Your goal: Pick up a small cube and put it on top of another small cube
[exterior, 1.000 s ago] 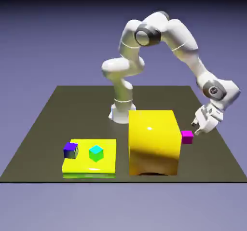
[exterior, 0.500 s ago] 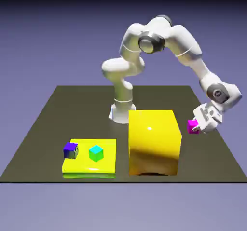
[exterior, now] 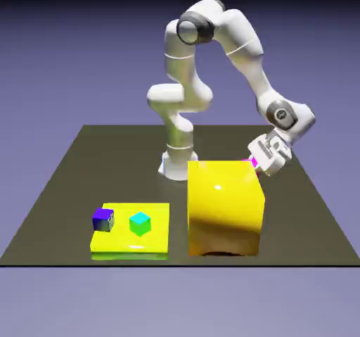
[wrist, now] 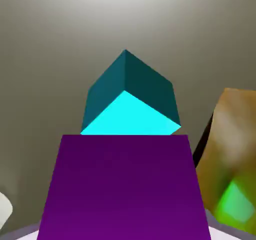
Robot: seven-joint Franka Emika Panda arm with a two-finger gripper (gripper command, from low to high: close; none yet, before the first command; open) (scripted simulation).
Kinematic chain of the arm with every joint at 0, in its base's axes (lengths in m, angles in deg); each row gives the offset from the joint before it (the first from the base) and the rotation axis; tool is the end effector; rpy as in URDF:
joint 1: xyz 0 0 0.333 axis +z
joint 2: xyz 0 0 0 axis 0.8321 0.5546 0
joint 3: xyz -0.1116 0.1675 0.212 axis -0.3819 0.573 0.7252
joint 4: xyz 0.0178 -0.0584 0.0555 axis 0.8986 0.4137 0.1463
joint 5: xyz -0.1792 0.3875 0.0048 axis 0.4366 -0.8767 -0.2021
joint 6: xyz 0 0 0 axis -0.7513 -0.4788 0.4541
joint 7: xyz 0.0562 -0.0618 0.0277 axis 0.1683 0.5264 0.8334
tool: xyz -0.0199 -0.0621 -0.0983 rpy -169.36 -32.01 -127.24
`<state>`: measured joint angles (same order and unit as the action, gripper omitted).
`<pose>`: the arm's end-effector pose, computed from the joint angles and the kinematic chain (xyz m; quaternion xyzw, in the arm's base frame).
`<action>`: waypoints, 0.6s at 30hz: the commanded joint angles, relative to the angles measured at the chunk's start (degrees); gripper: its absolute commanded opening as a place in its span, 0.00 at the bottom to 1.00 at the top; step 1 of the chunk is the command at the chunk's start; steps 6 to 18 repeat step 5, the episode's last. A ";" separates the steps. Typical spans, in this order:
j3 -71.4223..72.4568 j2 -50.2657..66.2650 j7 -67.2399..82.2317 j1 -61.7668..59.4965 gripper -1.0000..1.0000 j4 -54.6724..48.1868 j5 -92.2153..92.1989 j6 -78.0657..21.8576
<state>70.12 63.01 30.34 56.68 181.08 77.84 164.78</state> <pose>0.1970 0.3128 0.1112 0.8366 0.4066 -0.1196 0.3472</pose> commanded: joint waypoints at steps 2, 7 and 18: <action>-2.64 2.52 -2.29 0.81 0.00 1.10 3.55 1.61; -0.70 0.67 -0.65 0.21 1.00 0.29 1.07 0.43; -0.70 0.67 -0.65 0.21 1.00 0.29 1.07 0.43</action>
